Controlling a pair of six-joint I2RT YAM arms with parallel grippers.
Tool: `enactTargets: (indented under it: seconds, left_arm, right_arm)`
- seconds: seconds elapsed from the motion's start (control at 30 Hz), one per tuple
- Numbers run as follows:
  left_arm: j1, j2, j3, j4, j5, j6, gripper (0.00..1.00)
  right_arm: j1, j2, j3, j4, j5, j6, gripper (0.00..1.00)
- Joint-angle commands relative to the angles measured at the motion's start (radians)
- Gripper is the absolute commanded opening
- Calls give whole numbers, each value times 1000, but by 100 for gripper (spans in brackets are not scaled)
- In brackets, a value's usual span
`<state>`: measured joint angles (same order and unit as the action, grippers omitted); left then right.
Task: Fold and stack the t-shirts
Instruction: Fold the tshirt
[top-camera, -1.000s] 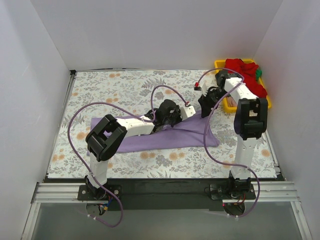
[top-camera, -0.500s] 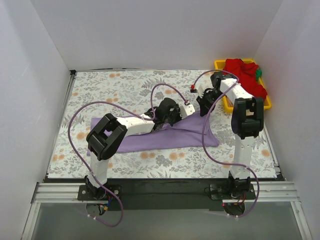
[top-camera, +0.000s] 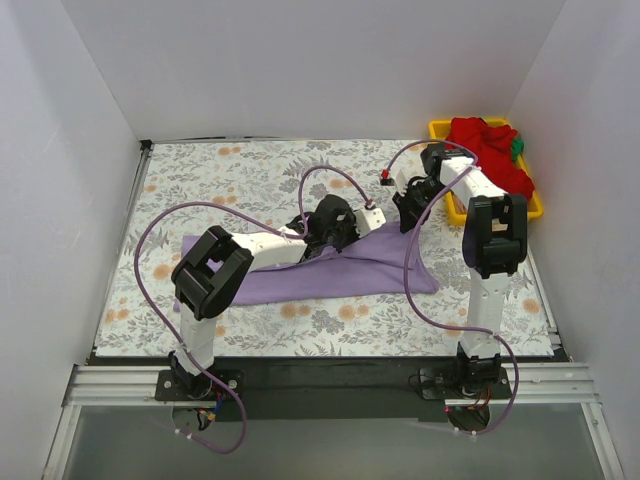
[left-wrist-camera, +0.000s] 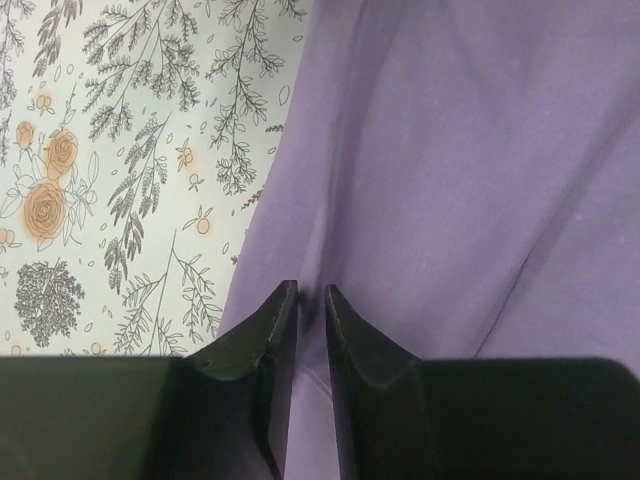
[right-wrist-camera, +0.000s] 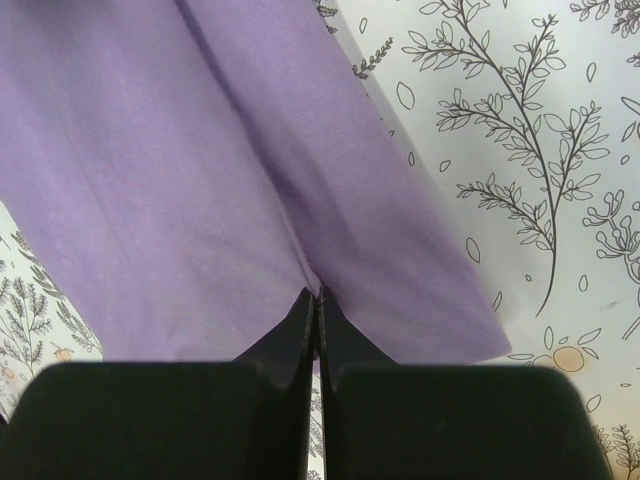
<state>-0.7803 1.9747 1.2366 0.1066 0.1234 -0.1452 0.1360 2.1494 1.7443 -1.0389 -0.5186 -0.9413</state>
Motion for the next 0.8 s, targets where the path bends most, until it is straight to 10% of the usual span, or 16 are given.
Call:
enactTargets:
  seconds: [0.0, 0.77]
  left_arm:
    - [10, -33, -9, -33, 4, 1, 19]
    - [47, -103, -22, -50, 106, 24, 0]
  right_arm:
    - [-3, -51, -2, -1, 3, -1, 1]
    - [1, -132, -25, -32, -34, 6, 1]
